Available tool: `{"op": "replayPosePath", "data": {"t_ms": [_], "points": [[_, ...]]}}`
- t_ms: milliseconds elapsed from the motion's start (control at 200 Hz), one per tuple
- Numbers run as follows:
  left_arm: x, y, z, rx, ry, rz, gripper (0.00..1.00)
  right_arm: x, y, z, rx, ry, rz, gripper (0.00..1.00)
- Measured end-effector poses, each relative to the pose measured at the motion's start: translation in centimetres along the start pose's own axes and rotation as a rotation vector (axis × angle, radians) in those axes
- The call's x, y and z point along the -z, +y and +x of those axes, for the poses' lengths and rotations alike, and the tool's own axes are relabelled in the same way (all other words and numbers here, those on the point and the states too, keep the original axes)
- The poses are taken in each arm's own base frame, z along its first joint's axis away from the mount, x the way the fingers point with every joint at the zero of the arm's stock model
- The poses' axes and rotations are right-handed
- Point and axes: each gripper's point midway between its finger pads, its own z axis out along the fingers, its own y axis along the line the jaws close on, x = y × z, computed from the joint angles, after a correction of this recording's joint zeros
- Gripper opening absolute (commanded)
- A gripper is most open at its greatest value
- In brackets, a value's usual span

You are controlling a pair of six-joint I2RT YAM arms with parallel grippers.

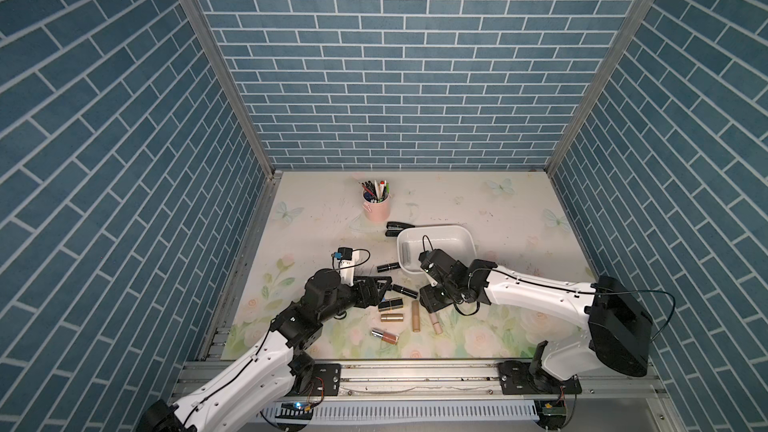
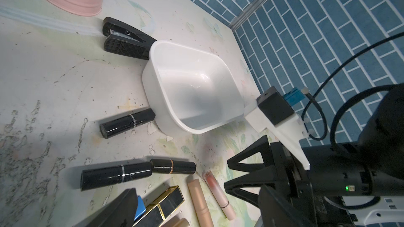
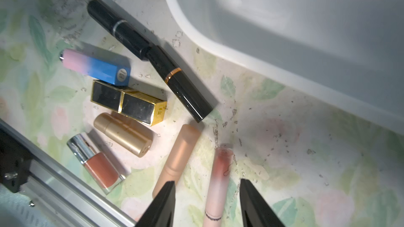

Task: Put the lipstick into the storage box
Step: Pick up the lipstick at the center of the board.

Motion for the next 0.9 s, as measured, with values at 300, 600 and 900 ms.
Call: {"op": "replayPosePath", "data": {"t_ms": [300, 600, 900], "points": [[-0.5, 0.8, 0.3, 0.004, 0.006, -0.040, 0.93, -1.3, 0.4, 1.6, 0.016, 0.033, 0.060, 0.52], [-0.6, 0.7, 0.4, -0.002, 0.005, -0.044, 0.93, -2.7, 0.1, 3.5, 0.016, 0.081, 0.102, 0.50], [-0.4, 0.5, 0.0, -0.007, -0.017, -0.039, 0.94, -3.2, -0.6, 4.4, 0.000, 0.098, 0.123, 0.47]]}}
